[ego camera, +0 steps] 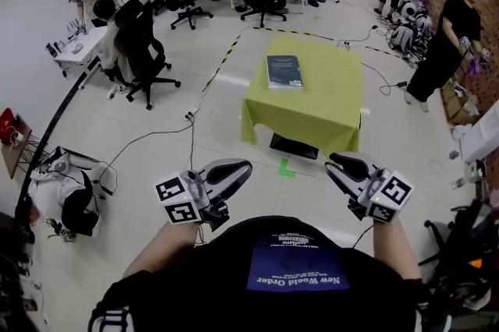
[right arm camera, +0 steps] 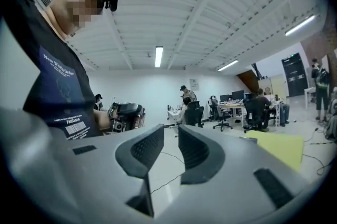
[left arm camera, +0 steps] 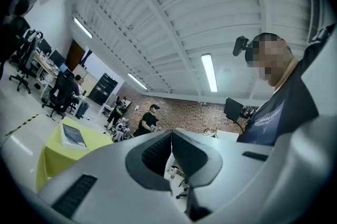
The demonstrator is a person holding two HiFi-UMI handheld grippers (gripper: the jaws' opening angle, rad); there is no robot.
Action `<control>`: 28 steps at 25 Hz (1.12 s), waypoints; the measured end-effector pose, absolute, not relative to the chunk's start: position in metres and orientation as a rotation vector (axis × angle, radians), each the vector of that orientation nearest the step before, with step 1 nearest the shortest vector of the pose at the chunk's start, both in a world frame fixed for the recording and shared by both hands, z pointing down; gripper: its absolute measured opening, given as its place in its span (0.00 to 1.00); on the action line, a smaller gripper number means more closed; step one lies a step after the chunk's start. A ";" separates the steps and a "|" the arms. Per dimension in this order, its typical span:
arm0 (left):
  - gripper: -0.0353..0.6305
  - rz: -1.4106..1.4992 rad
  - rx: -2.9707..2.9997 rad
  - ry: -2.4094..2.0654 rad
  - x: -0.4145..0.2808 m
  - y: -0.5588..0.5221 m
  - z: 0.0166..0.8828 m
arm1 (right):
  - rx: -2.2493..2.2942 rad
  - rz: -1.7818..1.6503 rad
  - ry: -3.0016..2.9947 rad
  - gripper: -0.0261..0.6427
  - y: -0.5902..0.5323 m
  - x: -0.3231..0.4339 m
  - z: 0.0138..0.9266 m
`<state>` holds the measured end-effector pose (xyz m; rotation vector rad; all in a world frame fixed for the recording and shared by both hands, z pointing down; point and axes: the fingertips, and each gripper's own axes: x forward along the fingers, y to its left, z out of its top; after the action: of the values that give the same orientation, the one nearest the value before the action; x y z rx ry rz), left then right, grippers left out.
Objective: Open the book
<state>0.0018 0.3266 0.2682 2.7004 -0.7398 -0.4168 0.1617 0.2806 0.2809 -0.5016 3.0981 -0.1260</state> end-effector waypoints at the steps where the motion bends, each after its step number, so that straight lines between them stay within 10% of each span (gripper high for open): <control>1: 0.06 -0.402 2.699 -0.746 0.007 0.320 0.267 | -0.505 -0.138 3.106 0.13 0.272 0.167 0.283; 28: 0.06 -0.372 2.747 -0.327 -0.097 0.006 0.276 | -0.976 -0.190 3.102 0.14 0.012 0.075 0.297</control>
<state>-0.0971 0.0061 0.2764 2.7473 -0.3270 -0.3717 0.0746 0.0124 0.2968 -0.9763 3.1021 -0.1896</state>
